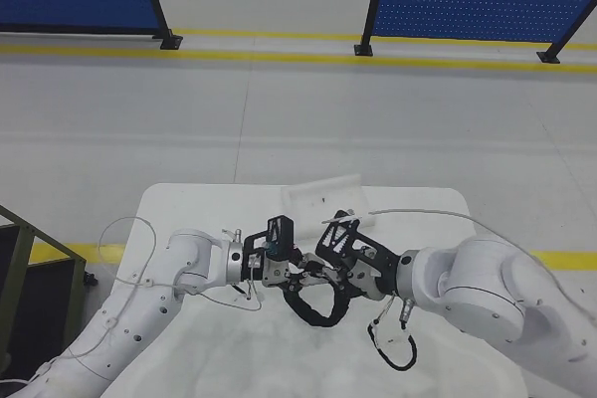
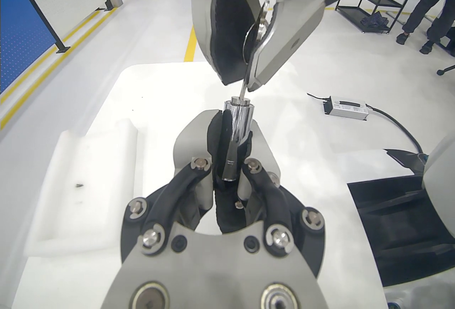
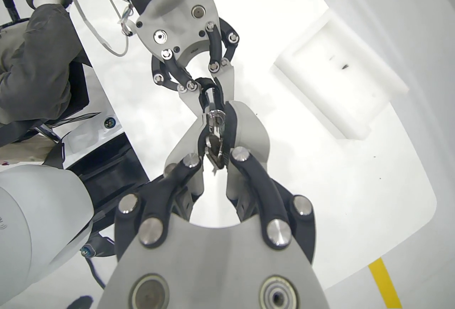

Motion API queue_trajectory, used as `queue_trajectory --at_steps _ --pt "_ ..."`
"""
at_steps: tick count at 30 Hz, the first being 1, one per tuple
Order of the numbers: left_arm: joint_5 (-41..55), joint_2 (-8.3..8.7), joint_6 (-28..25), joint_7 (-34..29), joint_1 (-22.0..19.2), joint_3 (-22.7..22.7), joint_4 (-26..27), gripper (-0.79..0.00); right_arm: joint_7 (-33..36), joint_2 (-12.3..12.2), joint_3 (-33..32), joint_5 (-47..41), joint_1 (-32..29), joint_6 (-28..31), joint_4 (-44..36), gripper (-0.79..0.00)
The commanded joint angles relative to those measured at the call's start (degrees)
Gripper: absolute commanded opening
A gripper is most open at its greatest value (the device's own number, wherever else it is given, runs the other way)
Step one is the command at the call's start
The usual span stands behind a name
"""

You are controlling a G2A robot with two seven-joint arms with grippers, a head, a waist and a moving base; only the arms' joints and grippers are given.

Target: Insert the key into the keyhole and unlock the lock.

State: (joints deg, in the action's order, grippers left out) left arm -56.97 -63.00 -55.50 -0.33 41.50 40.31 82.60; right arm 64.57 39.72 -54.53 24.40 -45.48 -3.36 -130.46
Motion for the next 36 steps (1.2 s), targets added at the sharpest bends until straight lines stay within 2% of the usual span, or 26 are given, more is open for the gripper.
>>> queue_trajectory --at_steps 1,7,16,20,26,28,29,30,31,34,35,36 --pt "-0.7 -0.05 0.2 0.6 0.2 0.4 -0.2 -0.785 -0.8 0.1 -0.5 -0.3 -0.3 -0.1 -0.2 0.000" --pt "-1.7 -0.15 0.7 3.7 1.3 2.1 -1.1 -0.785 -3.7 -0.4 -3.7 -0.1 -3.6 1.1 0.4 0.000" --pt "-3.7 0.14 1.2 10.0 3.7 5.9 -0.3 -0.785 -8.1 -2.0 -10.4 0.0 -13.6 6.9 3.0 0.000" --pt "-4.7 0.15 1.3 11.2 4.5 6.8 0.5 -0.785 -10.1 -2.1 -10.8 1.0 -16.1 12.9 4.7 0.000" --pt "-5.1 -0.14 0.9 12.2 4.9 7.4 1.0 -0.785 -14.5 -1.4 -8.4 4.0 -15.7 21.6 8.4 -0.003" --pt "-5.1 -0.27 0.7 12.5 4.9 7.5 1.0 -0.785 -16.0 -1.1 -7.8 5.4 -15.4 22.7 9.3 -0.188" --pt "-5.0 -0.35 0.7 12.6 4.9 7.5 1.0 -0.785 -16.9 -1.0 -7.5 5.9 -15.3 23.1 9.6 -0.332" --pt "-5.0 -0.42 0.5 12.6 4.9 7.4 1.0 -0.785 -17.4 -0.9 -7.2 6.3 -15.2 23.5 9.9 -0.419" --pt "-5.0 -0.51 0.4 12.7 4.9 7.4 0.9 -0.785 -17.9 -0.7 -7.0 6.8 -15.1 23.7 10.2 -0.453" --pt "-4.8 -0.74 -0.1 12.9 4.8 7.4 0.6 -0.785 -18.9 -0.4 -6.4 7.7 -15.0 23.9 10.9 -0.650" --pt "-4.8 -0.82 -0.2 12.9 4.8 7.4 0.6 -0.785 -19.2 -0.3 -6.2 7.9 -14.9 24.0 11.0 -0.779" --pt "-4.7 -0.89 -0.2 13.1 4.8 7.4 0.5 -0.785 -19.4 -0.2 -6.1 8.1 -14.9 24.0 11.3 -0.785"
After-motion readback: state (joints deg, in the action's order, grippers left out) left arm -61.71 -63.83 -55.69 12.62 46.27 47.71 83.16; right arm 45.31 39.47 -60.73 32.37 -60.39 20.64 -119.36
